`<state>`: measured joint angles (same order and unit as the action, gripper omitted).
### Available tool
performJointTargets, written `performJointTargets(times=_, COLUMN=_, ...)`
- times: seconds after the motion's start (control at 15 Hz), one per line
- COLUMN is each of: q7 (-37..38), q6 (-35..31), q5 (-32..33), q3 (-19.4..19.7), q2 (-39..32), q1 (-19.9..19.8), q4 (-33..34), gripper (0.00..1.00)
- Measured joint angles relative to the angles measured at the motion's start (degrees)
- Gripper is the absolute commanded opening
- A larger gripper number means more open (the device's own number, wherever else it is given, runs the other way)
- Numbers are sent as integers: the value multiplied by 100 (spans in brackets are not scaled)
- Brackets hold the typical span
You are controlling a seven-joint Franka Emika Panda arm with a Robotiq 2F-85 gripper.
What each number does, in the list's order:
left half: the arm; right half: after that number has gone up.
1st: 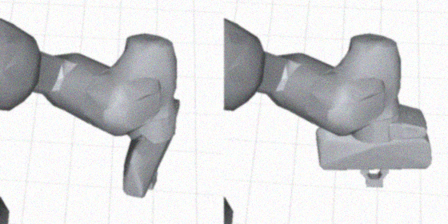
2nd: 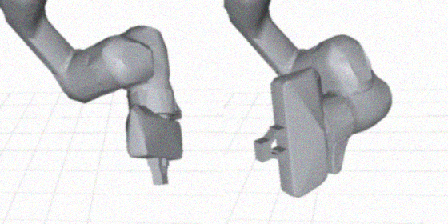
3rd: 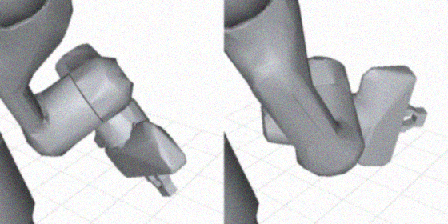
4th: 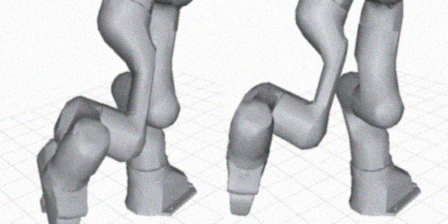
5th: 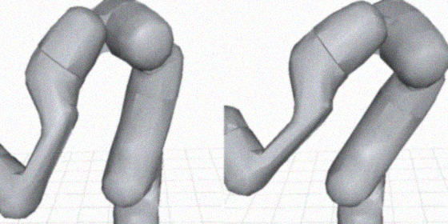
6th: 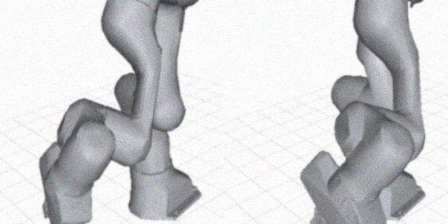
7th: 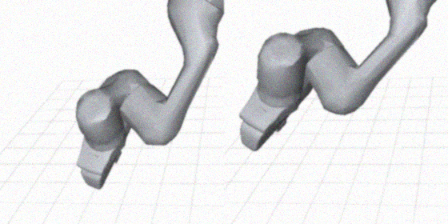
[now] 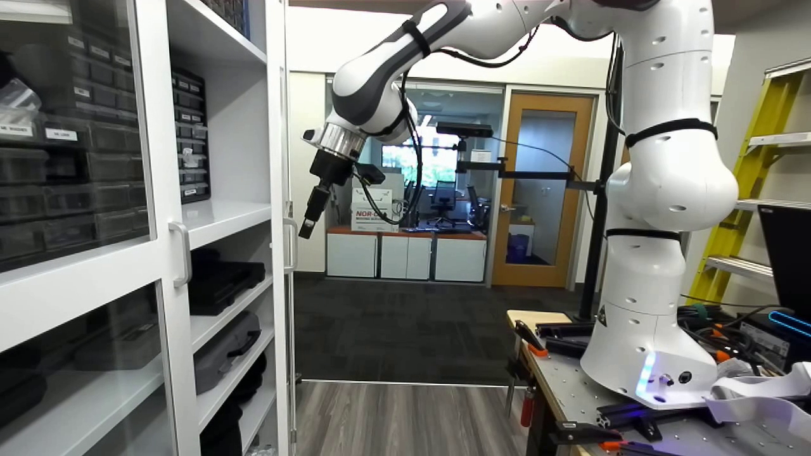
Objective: Open the right cabinet door
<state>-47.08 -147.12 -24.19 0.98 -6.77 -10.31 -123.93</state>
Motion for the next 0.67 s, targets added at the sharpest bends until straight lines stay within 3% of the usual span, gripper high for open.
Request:
performJointTargets(times=0.2, q7=0, q6=0, q5=0, q3=-1, q2=0, q1=1, q4=0, gripper=71)
performJointTargets(times=0.27, q7=0, q6=0, q5=0, q3=0, q2=0, q1=1, q4=0, gripper=93)
performJointTargets(times=0.47, q7=0, q6=0, q5=5, q3=-2, q2=-1, q1=2, q4=0, gripper=100)
performJointTargets(times=0.67, q7=5, q6=38, q5=126, q3=30, q2=-1, q1=-3, q4=15, gripper=100)
